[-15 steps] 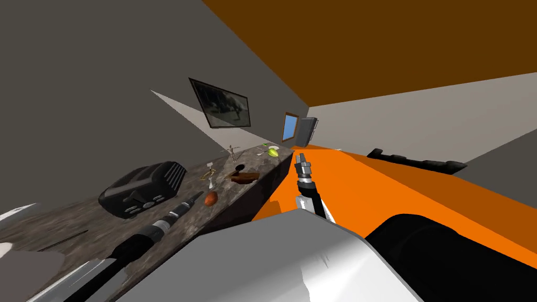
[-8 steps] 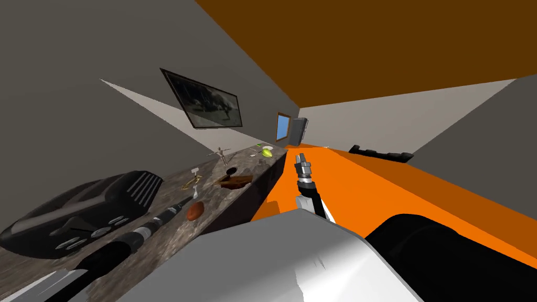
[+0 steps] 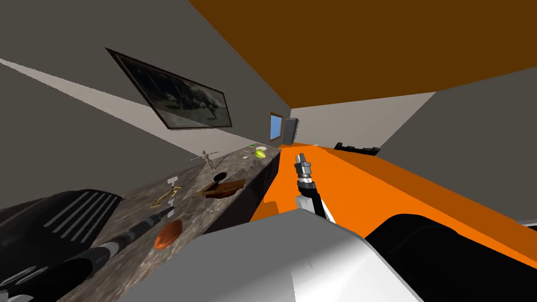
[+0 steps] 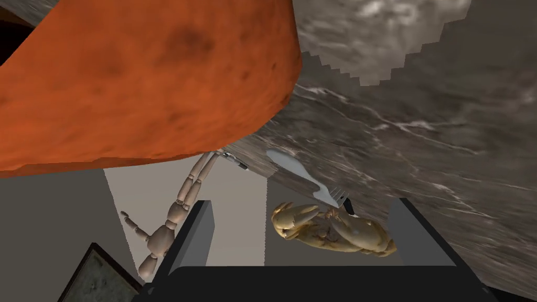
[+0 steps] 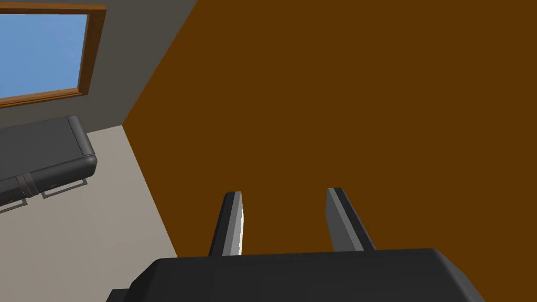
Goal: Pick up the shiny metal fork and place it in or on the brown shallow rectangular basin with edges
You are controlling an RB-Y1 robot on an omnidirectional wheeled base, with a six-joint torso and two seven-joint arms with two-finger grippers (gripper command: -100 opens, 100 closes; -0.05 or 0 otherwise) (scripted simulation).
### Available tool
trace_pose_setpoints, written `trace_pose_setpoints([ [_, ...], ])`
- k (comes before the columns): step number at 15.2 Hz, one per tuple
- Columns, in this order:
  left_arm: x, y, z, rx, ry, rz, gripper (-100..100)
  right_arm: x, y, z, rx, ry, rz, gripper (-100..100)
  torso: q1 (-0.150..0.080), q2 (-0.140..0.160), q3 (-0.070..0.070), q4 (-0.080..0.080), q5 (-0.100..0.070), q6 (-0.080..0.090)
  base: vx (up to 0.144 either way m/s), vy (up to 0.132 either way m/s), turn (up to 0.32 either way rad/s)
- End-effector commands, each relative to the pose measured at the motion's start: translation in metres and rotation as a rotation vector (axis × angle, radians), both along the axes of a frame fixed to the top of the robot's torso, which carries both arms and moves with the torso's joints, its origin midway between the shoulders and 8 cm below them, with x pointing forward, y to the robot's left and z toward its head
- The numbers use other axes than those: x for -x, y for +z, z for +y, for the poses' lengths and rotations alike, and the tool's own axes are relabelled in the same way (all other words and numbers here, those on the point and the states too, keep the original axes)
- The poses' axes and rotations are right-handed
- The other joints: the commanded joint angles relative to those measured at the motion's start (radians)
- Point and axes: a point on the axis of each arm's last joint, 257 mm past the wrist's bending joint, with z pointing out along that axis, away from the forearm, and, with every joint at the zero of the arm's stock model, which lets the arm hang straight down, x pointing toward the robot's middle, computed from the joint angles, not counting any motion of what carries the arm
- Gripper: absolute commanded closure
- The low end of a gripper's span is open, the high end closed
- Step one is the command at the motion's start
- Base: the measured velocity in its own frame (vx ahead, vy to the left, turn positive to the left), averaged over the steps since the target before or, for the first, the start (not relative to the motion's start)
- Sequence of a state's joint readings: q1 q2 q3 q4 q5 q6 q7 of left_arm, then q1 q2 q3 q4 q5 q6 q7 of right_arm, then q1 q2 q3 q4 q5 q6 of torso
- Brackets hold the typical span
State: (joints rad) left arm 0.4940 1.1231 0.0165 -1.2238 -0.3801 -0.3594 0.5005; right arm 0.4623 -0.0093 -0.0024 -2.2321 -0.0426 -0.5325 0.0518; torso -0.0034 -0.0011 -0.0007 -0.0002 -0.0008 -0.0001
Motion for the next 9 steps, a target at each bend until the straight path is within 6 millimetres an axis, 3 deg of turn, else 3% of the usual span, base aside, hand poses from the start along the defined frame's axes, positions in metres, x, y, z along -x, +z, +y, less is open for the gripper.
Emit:
trace_pose_setpoints([
  [1, 0.004, -0.003, 0.008, -0.007, 0.008, 0.009, -100, 0.000, 0.000, 0.000, 0.000, 0.000, 0.000, 0, 0.000, 0.000, 0.000, 0.000, 0.000, 0.000, 0.014, -0.012, -0.009],
  [4, 0.032, -0.008, 0.046, -0.067, 0.062, 0.088, -100, 0.000, 0.000, 0.000, 0.000, 0.000, 0.000, 0, 0.001, 0.001, 0.001, 0.000, 0.000, 0.000, 0.032, -0.028, -0.210],
  [7, 0.034, -0.008, 0.049, -0.069, 0.068, 0.091, -100, 0.000, 0.000, 0.000, 0.000, 0.000, 0.000, 0, 0.001, 0.001, 0.000, 0.000, 0.000, 0.000, 0.035, -0.020, -0.070],
  [8, 0.049, -0.010, 0.067, -0.097, 0.096, 0.130, -100, 0.000, 0.000, 0.000, 0.000, 0.000, 0.000, 0, 0.002, 0.001, 0.001, 0.000, 0.000, -0.001, 0.034, -0.023, -0.124],
  [9, 0.049, -0.010, 0.067, -0.097, 0.097, 0.130, -100, 0.000, 0.000, 0.000, 0.000, 0.000, 0.000, 0, 0.001, 0.001, 0.001, 0.000, 0.000, 0.000, 0.040, -0.027, -0.171],
])
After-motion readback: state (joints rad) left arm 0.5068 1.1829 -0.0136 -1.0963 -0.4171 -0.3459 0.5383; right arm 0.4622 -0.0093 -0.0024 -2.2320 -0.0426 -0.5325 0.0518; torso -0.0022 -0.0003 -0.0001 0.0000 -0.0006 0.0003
